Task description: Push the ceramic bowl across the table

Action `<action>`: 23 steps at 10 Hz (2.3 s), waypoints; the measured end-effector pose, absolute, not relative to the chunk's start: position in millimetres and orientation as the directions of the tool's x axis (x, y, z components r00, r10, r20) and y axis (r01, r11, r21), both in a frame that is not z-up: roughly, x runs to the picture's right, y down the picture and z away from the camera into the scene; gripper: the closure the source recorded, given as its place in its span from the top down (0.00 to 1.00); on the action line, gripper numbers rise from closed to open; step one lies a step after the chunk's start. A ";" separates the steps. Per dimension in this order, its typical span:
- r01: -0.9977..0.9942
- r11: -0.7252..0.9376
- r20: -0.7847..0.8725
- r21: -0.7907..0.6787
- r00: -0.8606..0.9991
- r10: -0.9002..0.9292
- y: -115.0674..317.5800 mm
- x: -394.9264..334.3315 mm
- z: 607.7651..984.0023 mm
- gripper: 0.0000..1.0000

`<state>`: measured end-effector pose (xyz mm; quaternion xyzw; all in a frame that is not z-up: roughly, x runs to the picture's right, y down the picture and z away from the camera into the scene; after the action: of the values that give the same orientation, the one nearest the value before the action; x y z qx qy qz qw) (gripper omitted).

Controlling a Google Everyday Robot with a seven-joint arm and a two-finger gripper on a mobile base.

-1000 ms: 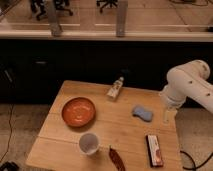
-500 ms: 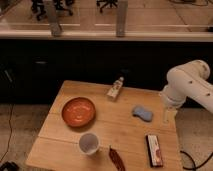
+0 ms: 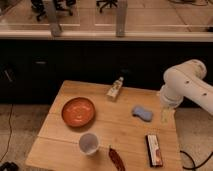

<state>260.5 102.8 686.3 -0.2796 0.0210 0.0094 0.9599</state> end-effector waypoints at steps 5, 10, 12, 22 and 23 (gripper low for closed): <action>0.028 0.843 -0.025 -0.536 0.998 -0.050 95.9 207.4 694.1 0.80; 0.078 0.841 0.002 -0.536 0.996 -0.091 88.6 160.6 703.8 0.80; 0.100 0.846 0.018 -0.524 0.994 -0.107 86.1 136.0 709.7 0.80; 0.198 0.847 0.085 -0.494 0.980 -0.180 75.2 71.9 736.5 0.80; 0.209 0.845 0.091 -0.492 0.978 -0.188 75.4 64.4 739.7 0.80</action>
<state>64.4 75.4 739.7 -0.2584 -0.0196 -0.1033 0.9603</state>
